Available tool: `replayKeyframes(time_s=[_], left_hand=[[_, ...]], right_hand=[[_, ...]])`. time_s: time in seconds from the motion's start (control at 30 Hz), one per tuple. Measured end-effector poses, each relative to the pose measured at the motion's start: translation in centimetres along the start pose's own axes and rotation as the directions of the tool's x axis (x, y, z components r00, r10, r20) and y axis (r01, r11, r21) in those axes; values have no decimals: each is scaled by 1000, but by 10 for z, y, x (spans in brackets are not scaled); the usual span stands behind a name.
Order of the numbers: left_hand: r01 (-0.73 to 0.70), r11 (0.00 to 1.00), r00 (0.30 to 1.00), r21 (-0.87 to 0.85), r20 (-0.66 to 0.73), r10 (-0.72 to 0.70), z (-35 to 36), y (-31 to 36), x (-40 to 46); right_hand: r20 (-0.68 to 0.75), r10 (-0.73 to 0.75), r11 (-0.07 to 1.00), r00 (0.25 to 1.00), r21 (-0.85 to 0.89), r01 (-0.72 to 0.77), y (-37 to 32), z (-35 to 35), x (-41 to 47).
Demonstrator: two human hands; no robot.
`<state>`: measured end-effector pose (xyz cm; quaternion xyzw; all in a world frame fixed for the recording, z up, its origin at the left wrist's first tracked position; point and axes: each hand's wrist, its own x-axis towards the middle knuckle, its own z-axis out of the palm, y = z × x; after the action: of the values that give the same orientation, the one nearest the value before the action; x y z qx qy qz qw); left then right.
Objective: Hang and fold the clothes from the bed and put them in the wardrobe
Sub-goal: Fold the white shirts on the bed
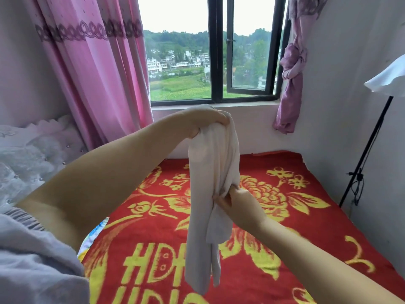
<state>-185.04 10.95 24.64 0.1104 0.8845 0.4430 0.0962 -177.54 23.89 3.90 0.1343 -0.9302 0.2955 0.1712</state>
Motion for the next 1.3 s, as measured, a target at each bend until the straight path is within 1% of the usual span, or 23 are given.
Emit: replayKeyframes(time_s=[0.07, 0.13, 0.2, 0.3, 0.43, 0.53, 0.63, 0.73, 0.9, 1.0, 1.07, 1.1, 1.17, 1.23, 1.27, 1.3], left_hand=[[-16, 999, 998, 32, 54, 14, -1, 1, -4], [-14, 998, 994, 56, 111, 8, -5, 1, -8], [-28, 995, 987, 91, 161, 13, -11, 0, -11], [-40, 992, 975, 117, 224, 13, -17, -2, -15], [-30, 993, 974, 114, 228, 3, -19, -5, -14], [-48, 981, 982, 190, 190, 11, -11, -5, -9], [-63, 965, 981, 255, 196, 12, 2, -5, -6], [-65, 970, 976, 235, 217, 13, 4, -6, -7], [-117, 983, 973, 144, 216, 84, -16, -8, -10], [-143, 982, 974, 125, 191, 118, -37, -12, -9], [-140, 986, 973, 90, 195, 120, -52, -17, -10], [-141, 987, 973, 83, 197, 122, -58, -20, -9], [-137, 981, 977, 136, 180, 112, -68, -30, -5], [-142, 949, 984, 282, 147, 104, -68, -43, 7], [-159, 910, 985, 383, 124, 120, -65, -51, 16], [-181, 862, 983, 473, 95, 154, -60, -58, 29]], right_hand=[[-15, 123, 991, 992, 60, -122, -1, 0, 8], [-59, 163, 984, 985, 77, -159, 1, 0, 14], [-74, 148, 987, 986, 80, -142, 4, 0, 17], [-38, 111, 985, 993, 136, -105, 3, -3, 18], [-63, 112, 967, 992, 235, -95, -10, -12, 14], [-105, 129, 981, 986, 160, -111, -17, -16, 19], [-103, 167, 985, 980, 55, -162, -18, -16, 27], [-41, 239, 970, 970, 44, -238, -3, -14, 29], [150, 390, 880, 909, 231, -416, 31, -7, 17], [262, 410, 851, 874, 236, -470, 58, -4, 6], [303, 393, 858, 868, 218, -464, 75, -5, -2], [276, 390, 865, 879, 218, -452, 84, -8, -4], [117, 409, 885, 905, 192, -425, 98, -19, -2], [-55, 422, 896, 905, 178, -407, 111, -36, 4], [-100, 420, 899, 902, 179, -399, 119, -47, 7], [-112, 414, 905, 903, 161, -395, 128, -57, 10]])
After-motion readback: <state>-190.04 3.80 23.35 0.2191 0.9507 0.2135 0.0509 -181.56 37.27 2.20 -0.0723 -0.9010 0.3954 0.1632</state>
